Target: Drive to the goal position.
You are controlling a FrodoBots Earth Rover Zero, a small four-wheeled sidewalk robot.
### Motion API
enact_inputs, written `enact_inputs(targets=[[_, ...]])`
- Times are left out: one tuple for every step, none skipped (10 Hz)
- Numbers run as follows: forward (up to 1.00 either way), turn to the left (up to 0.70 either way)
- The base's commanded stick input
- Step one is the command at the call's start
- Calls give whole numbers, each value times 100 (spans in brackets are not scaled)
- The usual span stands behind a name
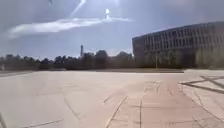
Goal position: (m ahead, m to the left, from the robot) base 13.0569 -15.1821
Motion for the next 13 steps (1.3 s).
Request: enact_inputs(targets=[[70, -1], [70, -1], [70, -1], [70, -1], [70, -1], [70, -1], [70, -1], [70, -1], [70, -1], [70, -2], [70, -3], [70, -12], [70, -33]])
